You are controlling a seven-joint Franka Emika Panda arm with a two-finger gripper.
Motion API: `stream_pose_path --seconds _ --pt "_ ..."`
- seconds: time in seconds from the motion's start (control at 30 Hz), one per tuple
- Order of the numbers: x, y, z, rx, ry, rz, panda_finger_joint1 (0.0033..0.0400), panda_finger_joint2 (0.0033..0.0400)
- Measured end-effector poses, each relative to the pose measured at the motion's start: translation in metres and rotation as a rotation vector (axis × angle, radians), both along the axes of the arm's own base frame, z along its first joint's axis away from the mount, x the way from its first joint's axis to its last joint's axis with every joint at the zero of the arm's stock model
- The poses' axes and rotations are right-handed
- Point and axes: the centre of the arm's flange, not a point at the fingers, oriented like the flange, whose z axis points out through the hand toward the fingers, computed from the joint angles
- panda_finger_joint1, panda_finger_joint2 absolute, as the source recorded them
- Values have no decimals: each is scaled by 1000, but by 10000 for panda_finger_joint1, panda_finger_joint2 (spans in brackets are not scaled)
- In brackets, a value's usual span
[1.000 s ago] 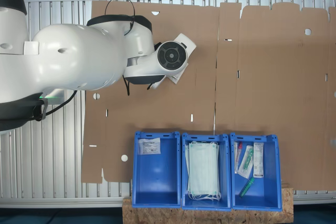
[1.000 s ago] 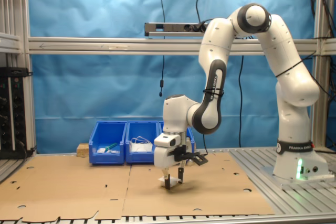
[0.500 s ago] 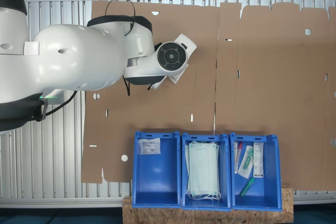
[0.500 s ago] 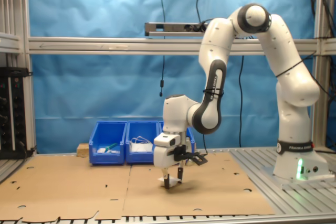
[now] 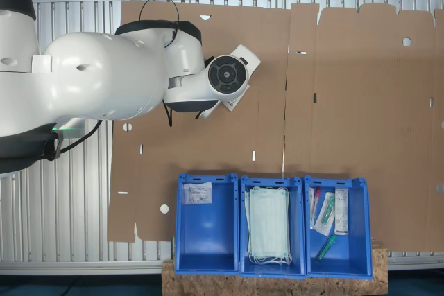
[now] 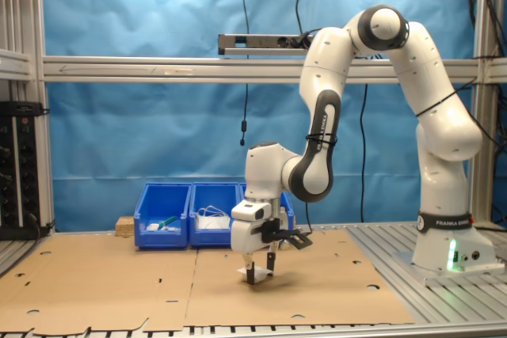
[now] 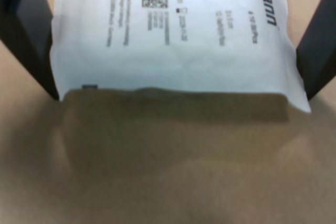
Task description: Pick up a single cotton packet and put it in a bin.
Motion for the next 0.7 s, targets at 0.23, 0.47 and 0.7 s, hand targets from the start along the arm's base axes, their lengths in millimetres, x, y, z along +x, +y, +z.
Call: stream_pose_path --seconds 0.23,0.47,0.7 --pt "6 0 4 0 -14 -1 400 400" --pt "11 -1 7 0 -25 -2 400 400" --pt "11 -1 7 0 -25 -2 400 400"
